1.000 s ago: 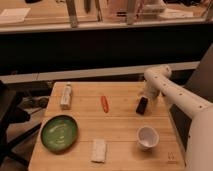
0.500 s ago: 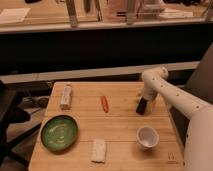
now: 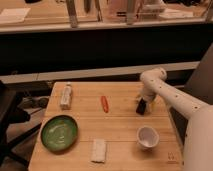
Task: Place the eraser on the white sponge
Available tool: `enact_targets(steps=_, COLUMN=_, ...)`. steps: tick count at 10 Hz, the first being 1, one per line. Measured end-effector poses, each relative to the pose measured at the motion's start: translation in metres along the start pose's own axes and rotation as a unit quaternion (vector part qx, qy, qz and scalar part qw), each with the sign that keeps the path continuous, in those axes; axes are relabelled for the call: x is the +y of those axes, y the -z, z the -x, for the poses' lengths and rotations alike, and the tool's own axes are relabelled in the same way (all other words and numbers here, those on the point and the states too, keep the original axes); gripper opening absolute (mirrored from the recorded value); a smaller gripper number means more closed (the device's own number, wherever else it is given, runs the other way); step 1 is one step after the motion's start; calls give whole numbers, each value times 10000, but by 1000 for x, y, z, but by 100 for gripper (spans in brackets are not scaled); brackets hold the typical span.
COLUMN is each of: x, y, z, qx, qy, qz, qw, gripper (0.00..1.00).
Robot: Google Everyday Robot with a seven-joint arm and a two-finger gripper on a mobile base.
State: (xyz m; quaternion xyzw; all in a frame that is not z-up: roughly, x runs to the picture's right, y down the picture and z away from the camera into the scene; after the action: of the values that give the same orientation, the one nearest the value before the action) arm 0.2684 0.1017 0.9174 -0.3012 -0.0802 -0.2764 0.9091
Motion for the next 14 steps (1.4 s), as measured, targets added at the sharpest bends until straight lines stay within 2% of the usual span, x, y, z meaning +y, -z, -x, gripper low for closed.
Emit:
enact_targets(steps=5, x=1, y=-3, z=3, qx=43, qy=25, qz=28, qw=10000, gripper=9)
enact_targets(steps=6, x=2, y=-1, z=7, qx=39, qy=45, qz=36, qw=10000, gripper=5)
enact_targets(steps=8, x=2, y=17, z=12, qx=74, qy=104, qz=34, qw=9999, gripper=4)
enact_targets(steps=12, x=3, y=28, z=23, qx=92, qy=190, qz=59, qw=9998, gripper=4)
enact_targets(steps=14, x=3, y=46, z=30, qx=120, qy=253, qz=60, qw=9996, gripper=4)
